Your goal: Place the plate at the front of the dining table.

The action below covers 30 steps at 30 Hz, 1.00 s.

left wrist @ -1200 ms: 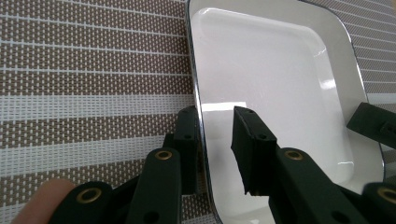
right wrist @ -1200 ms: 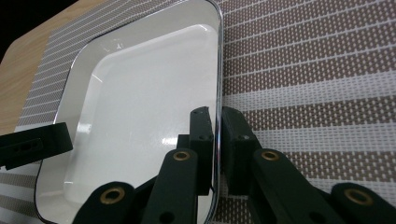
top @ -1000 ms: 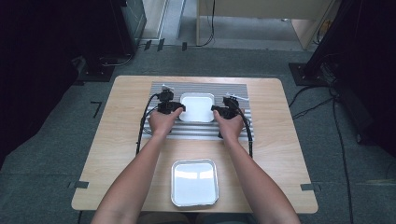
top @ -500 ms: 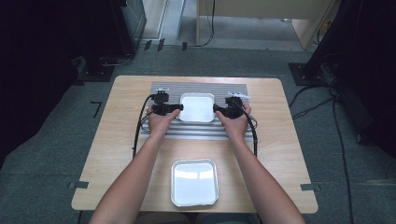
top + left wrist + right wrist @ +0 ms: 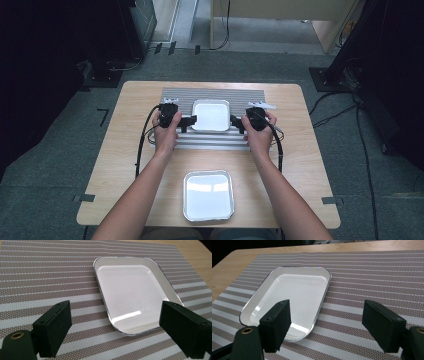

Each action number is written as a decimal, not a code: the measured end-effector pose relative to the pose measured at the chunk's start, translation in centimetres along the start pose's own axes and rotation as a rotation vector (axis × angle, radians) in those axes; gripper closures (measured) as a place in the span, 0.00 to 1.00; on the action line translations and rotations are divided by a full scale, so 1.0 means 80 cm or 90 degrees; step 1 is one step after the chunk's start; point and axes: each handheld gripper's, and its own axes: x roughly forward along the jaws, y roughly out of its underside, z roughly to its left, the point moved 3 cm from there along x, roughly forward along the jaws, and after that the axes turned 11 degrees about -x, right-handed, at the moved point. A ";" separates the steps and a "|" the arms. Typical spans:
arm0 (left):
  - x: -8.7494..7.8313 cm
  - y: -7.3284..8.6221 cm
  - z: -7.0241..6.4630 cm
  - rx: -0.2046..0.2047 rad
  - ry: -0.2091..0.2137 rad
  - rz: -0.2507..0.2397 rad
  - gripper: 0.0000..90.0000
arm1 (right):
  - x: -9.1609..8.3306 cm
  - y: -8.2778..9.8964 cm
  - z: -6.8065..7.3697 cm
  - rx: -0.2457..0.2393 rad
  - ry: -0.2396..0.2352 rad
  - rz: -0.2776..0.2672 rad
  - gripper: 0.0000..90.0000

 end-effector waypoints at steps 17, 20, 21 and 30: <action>-0.031 0.022 -0.006 0.041 0.030 -0.003 0.03 | -0.043 0.014 0.000 -0.051 -0.009 -0.011 0.24; -0.038 0.027 -0.006 0.048 0.029 -0.007 0.03 | -0.051 0.018 -0.002 -0.049 -0.007 -0.011 0.24; -0.040 0.028 -0.005 0.051 0.028 -0.007 0.03 | -0.053 0.019 -0.004 -0.050 -0.007 -0.012 0.24; -0.058 0.044 -0.001 0.057 0.025 -0.011 0.01 | -0.074 0.030 -0.013 -0.051 -0.006 -0.011 0.24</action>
